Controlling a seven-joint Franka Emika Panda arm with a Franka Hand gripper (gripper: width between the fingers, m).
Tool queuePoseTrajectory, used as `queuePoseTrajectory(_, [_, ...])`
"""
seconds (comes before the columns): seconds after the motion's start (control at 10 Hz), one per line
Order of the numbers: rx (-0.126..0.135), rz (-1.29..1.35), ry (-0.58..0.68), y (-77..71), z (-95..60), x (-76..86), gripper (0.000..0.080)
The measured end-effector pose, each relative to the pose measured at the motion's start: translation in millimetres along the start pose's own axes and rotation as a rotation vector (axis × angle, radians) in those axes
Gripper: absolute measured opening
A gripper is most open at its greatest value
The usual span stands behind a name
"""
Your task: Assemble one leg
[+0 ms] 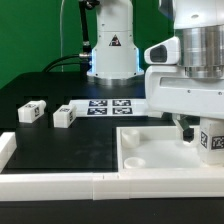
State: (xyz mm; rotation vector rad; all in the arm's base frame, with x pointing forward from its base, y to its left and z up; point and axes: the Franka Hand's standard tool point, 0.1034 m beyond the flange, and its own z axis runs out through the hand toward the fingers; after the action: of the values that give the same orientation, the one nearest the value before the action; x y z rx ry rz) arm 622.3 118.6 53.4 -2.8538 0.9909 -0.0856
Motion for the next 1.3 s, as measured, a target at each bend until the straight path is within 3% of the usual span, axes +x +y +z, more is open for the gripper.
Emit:
queuePoseTrajectory(0.2, [-0.017,-0.301,0.002,-1.8,0.0,-2.6,0.0649])
queuePoseTrajectory(0.4, [-0.05,-0.579,-0.006,-2.7,-2.2,-2.7,0.0649])
queuePoseTrajectory(0.7, [-0.063,-0.784,-0.003,-0.6,-2.8,0.8,0.0649])
queuePoseTrajectory(0.8, [-0.063,-0.778,-0.003,-0.6,-2.7,0.7,0.0513])
queuePoseTrajectory(0.9, [-0.063,-0.778,-0.003,-0.5,-2.6,0.8,0.0513])
queuePoseTrajectory(1.1, [-0.062,-0.771,-0.004,-0.4,-2.4,0.6,0.0268])
queuePoseTrajectory(1.3, [-0.062,-0.748,-0.003,-0.4,-2.4,0.6,0.0269])
